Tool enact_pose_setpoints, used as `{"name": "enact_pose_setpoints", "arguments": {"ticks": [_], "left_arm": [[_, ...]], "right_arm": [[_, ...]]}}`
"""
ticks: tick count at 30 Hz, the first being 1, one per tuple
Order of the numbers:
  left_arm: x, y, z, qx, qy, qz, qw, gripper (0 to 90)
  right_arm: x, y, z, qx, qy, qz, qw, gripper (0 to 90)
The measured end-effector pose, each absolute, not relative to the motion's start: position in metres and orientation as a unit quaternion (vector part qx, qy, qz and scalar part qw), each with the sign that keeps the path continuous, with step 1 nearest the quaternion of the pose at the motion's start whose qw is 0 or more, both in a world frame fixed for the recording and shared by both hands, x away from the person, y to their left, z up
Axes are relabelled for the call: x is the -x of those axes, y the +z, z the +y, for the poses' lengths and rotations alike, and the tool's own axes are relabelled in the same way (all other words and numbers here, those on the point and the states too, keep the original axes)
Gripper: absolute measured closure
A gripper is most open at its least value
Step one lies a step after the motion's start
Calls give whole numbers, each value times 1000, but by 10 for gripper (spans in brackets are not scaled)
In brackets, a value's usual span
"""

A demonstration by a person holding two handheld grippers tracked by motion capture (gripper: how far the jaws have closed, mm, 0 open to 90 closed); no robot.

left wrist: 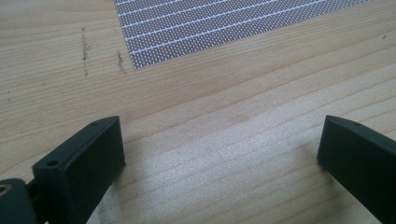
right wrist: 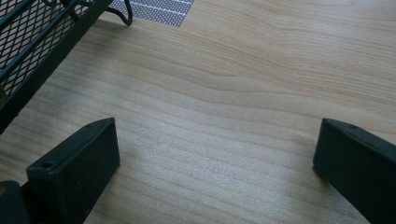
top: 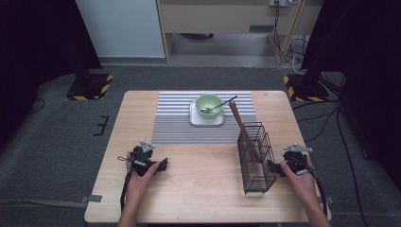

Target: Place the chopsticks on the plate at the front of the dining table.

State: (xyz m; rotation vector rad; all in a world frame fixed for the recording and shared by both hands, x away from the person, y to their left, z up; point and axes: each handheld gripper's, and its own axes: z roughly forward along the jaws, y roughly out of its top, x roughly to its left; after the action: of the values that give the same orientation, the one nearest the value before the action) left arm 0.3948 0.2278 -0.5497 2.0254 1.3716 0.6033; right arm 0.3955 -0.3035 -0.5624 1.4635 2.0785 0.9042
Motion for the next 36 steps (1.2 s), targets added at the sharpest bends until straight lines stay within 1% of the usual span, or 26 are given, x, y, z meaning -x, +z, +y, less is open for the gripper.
{"name": "enact_pose_setpoints", "arguments": {"ticks": [9, 14, 15, 16, 17, 20, 23, 24, 25, 26, 27, 30, 34, 35, 36], "left_arm": [[-395, -550, 228, -765, 227, 518, 306, 0], [-396, -550, 228, -766, 226, 518, 307, 0], [-396, -550, 228, -766, 225, 518, 307, 0], [-396, -550, 228, -766, 226, 518, 307, 0], [-396, -550, 228, -766, 226, 518, 307, 0], [-397, -550, 228, -766, 225, 518, 307, 0], [-397, -550, 228, -766, 226, 518, 307, 0], [-397, -550, 228, -766, 226, 518, 307, 0], [-397, -550, 228, -766, 226, 518, 307, 0], [-397, -550, 228, -766, 226, 518, 307, 0], [-397, -550, 228, -766, 226, 518, 307, 0], [-397, -550, 228, -766, 226, 518, 307, 0], [-397, -550, 228, -766, 225, 518, 307, 0], [-397, -550, 228, -766, 225, 518, 307, 0], [-397, -550, 228, -766, 225, 518, 307, 0]], "right_arm": [[-395, -558, -303, -529, 323, 753, 223, 56], [-395, -543, -309, -529, 329, 751, 217, 89], [-395, -539, -310, -528, 330, 752, 218, 110], [-395, -529, -313, -523, 329, 755, 220, 155], [-395, -529, -313, -523, 329, 755, 220, 155], [-395, -511, -317, -519, 333, 756, 220, 208], [-395, -491, -320, -511, 338, 759, 221, 284], [-397, -478, -320, -505, 341, 762, 219, 326], [-397, -478, -320, -505, 341, 762, 219, 326], [-399, -467, -319, -499, 344, 765, 219, 362], [-399, -467, -319, -499, 344, 765, 219, 362], [-404, -452, -315, -491, 349, 768, 215, 395], [-412, -429, -307, -480, 354, 774, 210, 473], [-412, -429, -307, -480, 354, 774, 210, 473], [-415, -422, -304, -475, 358, 777, 209, 494]]}}
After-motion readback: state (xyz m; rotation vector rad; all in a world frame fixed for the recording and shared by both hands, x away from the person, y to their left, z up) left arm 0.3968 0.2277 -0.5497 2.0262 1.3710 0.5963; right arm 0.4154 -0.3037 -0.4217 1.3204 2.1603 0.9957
